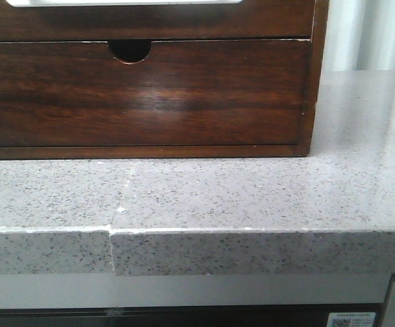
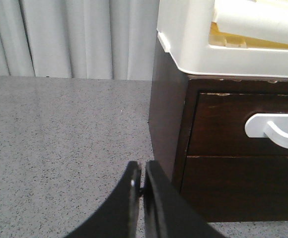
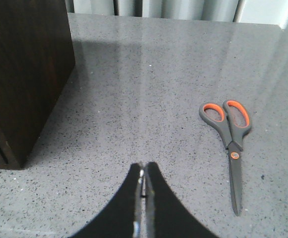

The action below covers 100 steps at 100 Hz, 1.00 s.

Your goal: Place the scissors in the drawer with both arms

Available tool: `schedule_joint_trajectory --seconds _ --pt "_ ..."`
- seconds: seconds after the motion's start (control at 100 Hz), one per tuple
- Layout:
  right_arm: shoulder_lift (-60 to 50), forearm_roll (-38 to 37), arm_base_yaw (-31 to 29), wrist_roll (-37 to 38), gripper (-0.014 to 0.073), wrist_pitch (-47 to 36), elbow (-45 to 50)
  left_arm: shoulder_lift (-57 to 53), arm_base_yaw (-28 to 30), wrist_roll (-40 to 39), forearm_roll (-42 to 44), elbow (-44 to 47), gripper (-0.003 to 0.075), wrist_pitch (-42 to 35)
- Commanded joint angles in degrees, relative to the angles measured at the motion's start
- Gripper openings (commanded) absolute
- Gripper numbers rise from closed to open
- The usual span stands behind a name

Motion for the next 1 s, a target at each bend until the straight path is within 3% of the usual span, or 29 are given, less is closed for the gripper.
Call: schedule_joint_trajectory --seconds 0.0,0.46,0.54,0.61,0.71,0.78,0.85,0.99 --pt "1.45 -1.11 -0.44 -0.48 -0.0069 -5.73 -2.11 1.01 0.14 -0.02 -0.05 -2.01 -0.0020 -4.08" --pt "1.69 -1.50 -0.44 -0.48 -0.0067 -5.33 -2.11 1.01 0.14 -0.02 0.62 -1.91 -0.0020 -4.30" --pt "1.69 -1.64 -0.44 -0.48 -0.0013 -4.64 -2.11 1.01 0.14 -0.13 1.86 -1.91 -0.0008 -4.51" --pt "1.69 -2.22 -0.44 -0.48 0.0098 -4.18 -2.11 1.01 0.14 -0.13 4.58 -1.91 0.0090 -4.14" --pt "1.69 -3.68 -0.44 -0.48 0.0313 -3.66 -2.11 1.01 0.14 -0.13 8.35 -1.91 0.0402 -4.26" --pt "1.69 -4.46 -0.44 -0.48 0.0444 -3.73 -2.11 1.01 0.14 -0.13 8.36 -1.91 0.0566 -4.41" --pt "1.69 -4.46 -0.44 -0.48 0.0506 -3.74 -2.11 1.01 0.14 -0.13 8.36 -1.91 0.0634 -4.41" --pt "1.69 -4.46 -0.44 -0.48 0.0514 -3.54 -2.11 1.01 0.14 -0.13 8.36 -1.91 0.0638 -4.41"
